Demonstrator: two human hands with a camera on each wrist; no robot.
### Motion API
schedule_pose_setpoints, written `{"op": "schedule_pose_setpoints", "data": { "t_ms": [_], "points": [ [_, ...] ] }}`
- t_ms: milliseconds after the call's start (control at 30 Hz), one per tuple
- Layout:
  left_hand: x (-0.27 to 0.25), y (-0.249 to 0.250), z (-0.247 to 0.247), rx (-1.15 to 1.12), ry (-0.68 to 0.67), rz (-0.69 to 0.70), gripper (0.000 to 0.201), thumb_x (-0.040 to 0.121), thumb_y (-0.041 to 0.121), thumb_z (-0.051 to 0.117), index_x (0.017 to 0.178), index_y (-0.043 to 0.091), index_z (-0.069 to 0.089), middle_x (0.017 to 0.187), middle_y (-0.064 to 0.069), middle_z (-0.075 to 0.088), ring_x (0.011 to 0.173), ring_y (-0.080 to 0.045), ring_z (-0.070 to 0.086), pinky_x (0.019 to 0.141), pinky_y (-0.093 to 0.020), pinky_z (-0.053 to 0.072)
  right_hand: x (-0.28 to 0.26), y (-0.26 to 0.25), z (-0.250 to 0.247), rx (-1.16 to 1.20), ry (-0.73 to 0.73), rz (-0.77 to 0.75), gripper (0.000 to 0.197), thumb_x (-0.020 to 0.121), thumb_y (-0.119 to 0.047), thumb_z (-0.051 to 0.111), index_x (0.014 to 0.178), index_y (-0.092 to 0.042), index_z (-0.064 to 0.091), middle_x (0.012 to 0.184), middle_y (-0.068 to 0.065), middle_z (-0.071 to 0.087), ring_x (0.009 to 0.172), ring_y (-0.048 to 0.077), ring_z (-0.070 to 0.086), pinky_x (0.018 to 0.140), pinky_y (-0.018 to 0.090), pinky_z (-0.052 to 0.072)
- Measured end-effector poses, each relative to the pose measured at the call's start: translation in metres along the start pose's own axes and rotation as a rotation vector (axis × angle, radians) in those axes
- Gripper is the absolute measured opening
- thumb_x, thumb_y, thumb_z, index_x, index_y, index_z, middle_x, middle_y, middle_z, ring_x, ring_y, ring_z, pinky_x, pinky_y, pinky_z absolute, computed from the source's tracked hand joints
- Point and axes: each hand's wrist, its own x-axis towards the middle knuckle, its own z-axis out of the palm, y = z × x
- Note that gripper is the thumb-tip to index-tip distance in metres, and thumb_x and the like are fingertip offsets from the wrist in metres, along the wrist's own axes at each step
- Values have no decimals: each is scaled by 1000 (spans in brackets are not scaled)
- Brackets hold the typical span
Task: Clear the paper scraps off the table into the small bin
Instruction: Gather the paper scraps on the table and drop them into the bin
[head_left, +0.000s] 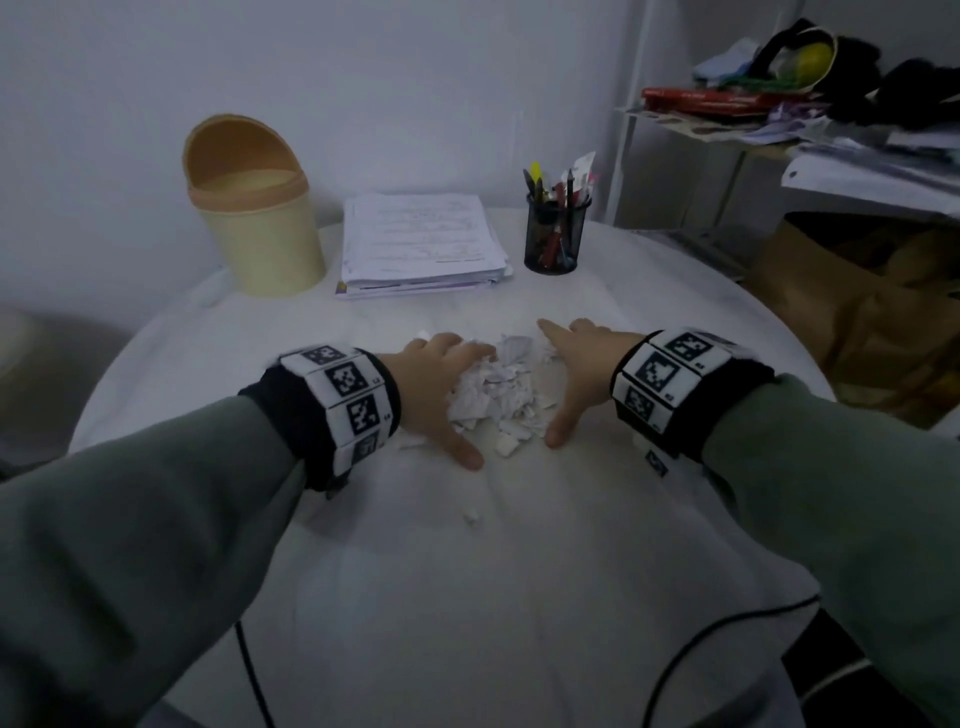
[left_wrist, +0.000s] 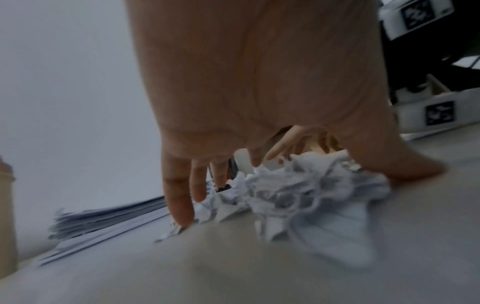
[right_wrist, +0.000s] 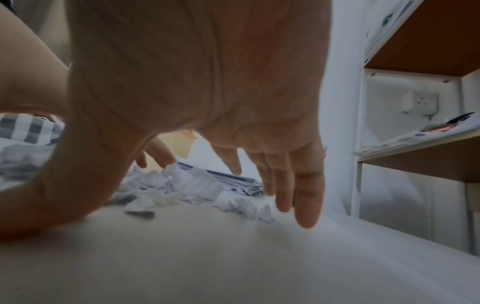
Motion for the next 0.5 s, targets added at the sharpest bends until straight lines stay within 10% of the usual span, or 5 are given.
{"op": "schedule_pose_setpoints", "data": {
  "t_ms": [267,500],
  "points": [
    [14,-17,-10,-98,97,-32,74,73,46,74,138,27,42,138,-4,46,124,-24,47,104,-33,39,0,-14,-2,27,34,-173,91,58,-32,88,138,-22,47,139,3,48,124,23,50,95,29,45],
    [8,-16,-10,-175,91,54,65,72,48,74,131,35,50,131,4,53,96,-12,47,90,-25,40,-8,-16,1,63,38,-265,90,64,-18,85,141,-28,39,141,1,45,121,22,51,88,29,45]
  ]
}}
